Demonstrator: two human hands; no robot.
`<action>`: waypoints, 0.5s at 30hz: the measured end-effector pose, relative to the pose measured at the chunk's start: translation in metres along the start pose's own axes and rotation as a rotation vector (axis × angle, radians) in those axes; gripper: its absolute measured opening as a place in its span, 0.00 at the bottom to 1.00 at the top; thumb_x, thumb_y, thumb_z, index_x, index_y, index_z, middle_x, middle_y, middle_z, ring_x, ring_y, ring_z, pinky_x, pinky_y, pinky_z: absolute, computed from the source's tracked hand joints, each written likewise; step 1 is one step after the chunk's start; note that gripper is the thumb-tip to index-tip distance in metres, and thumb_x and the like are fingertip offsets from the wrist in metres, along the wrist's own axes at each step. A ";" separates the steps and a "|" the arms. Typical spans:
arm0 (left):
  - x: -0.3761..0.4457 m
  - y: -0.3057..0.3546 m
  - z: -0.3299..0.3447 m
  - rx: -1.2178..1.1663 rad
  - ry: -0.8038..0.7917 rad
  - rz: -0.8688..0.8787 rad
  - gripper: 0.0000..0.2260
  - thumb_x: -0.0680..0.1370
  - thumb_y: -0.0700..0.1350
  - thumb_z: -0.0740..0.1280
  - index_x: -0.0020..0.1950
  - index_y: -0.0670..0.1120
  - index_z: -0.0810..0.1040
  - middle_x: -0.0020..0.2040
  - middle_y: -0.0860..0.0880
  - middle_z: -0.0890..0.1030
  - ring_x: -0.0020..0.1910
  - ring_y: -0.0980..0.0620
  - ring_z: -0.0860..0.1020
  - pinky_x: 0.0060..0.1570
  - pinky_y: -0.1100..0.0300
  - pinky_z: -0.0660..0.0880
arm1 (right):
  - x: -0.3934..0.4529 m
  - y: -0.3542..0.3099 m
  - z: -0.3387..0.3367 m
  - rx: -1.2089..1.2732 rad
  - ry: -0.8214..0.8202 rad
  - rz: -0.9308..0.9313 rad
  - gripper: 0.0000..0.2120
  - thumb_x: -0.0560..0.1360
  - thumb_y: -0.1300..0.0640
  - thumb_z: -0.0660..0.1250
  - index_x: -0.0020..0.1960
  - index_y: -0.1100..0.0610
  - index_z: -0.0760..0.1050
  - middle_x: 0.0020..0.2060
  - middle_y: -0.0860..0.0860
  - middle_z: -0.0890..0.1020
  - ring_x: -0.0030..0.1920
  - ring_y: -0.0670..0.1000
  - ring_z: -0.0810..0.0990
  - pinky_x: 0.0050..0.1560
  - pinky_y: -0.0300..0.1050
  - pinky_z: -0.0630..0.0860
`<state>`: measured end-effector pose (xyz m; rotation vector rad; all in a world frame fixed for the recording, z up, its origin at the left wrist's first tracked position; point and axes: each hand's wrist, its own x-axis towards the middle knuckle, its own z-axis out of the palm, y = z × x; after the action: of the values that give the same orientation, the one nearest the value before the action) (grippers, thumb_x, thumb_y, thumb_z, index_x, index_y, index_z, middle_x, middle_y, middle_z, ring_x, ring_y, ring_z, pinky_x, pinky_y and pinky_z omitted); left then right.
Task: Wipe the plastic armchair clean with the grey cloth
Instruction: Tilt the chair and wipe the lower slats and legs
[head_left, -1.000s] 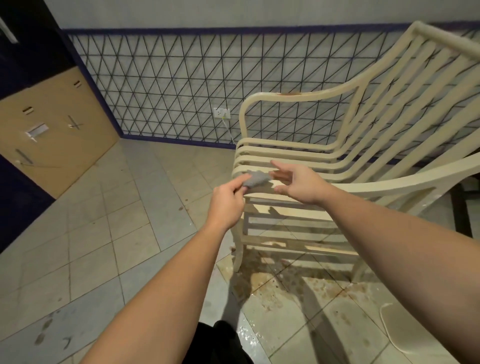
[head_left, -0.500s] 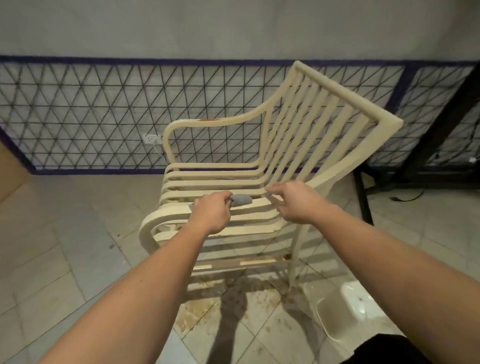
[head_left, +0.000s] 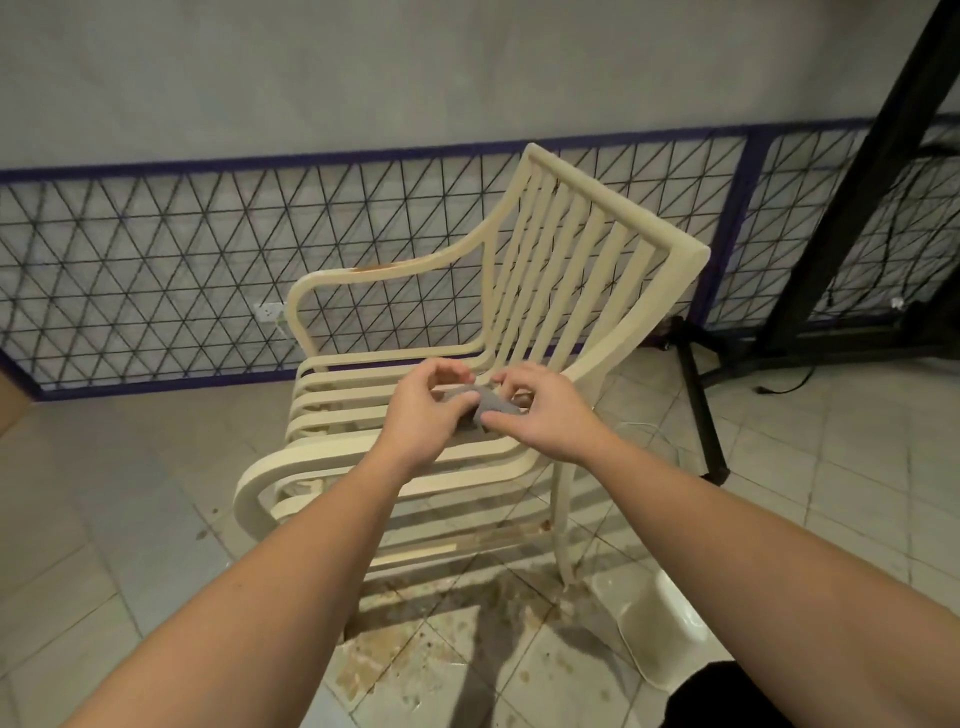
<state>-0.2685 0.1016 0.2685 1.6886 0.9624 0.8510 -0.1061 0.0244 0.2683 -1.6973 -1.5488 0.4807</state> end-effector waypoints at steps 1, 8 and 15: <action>0.000 0.005 0.002 -0.061 0.007 -0.028 0.07 0.78 0.38 0.72 0.52 0.49 0.80 0.51 0.48 0.85 0.46 0.53 0.81 0.49 0.56 0.78 | -0.002 -0.006 -0.001 0.166 -0.003 0.068 0.13 0.70 0.50 0.77 0.41 0.54 0.73 0.47 0.46 0.81 0.49 0.47 0.79 0.53 0.48 0.76; 0.005 0.036 -0.004 -0.313 -0.057 -0.025 0.04 0.80 0.41 0.70 0.53 0.47 0.81 0.50 0.51 0.85 0.51 0.54 0.82 0.53 0.56 0.80 | -0.006 -0.040 -0.058 0.314 0.029 0.150 0.12 0.78 0.58 0.68 0.56 0.55 0.67 0.55 0.55 0.78 0.49 0.53 0.84 0.43 0.47 0.84; -0.005 -0.043 -0.090 0.911 -0.197 -0.137 0.12 0.81 0.52 0.67 0.64 0.55 0.80 0.63 0.51 0.82 0.60 0.48 0.80 0.61 0.52 0.76 | 0.003 -0.008 -0.117 -1.269 -0.085 -0.182 0.21 0.77 0.45 0.63 0.69 0.45 0.69 0.62 0.54 0.71 0.63 0.57 0.70 0.66 0.56 0.69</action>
<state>-0.3586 0.1420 0.2517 2.3610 1.4214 0.1130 -0.0263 -0.0070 0.3490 -2.3518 -2.2420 -0.7195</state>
